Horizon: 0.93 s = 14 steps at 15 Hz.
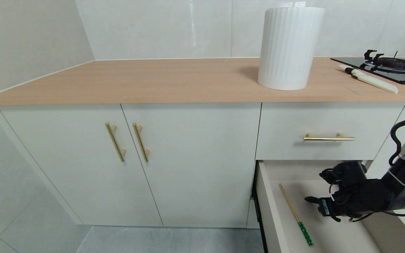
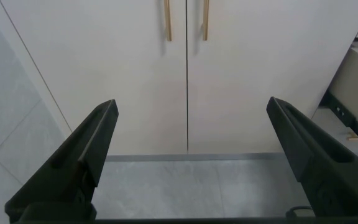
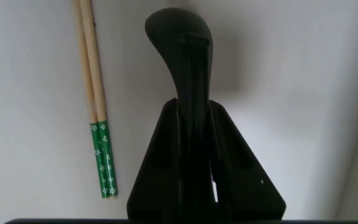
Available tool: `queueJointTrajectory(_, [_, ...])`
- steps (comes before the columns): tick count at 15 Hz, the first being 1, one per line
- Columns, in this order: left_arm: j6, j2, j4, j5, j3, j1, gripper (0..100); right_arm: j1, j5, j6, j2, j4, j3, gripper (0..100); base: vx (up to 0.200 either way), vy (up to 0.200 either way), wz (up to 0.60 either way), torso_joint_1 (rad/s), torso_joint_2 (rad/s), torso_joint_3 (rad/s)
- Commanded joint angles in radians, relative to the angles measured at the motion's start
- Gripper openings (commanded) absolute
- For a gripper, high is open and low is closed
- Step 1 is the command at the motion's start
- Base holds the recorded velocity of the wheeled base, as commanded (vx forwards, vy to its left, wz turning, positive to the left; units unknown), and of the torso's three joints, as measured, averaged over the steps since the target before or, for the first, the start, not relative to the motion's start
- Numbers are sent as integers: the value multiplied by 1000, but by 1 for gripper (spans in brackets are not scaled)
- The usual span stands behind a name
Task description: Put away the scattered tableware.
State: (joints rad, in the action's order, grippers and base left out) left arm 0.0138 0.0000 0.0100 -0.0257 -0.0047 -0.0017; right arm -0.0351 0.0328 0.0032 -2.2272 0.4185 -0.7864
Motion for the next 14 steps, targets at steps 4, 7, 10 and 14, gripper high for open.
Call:
queueJointTrajectory(4, [0,2,1,0,0,0,100,-5,-7,0,-31,37,7,0,0,0,0,0,0,0])
queueJointTrajectory(7, [0,2,1,0,0,0,100,-5,-7,1,-29,45,10,0,0,0,0,0,0,0])
queueJointTrajectory(10, [0,2,1,0,0,0,100,-5,-7,1,-29,55,10,100,0,0,0,0,0,0])
queueJointTrajectory(14, [2,2,1,0,0,0,100,-5,-7,6,-11,55,13,100,0,0,0,0,0,0])
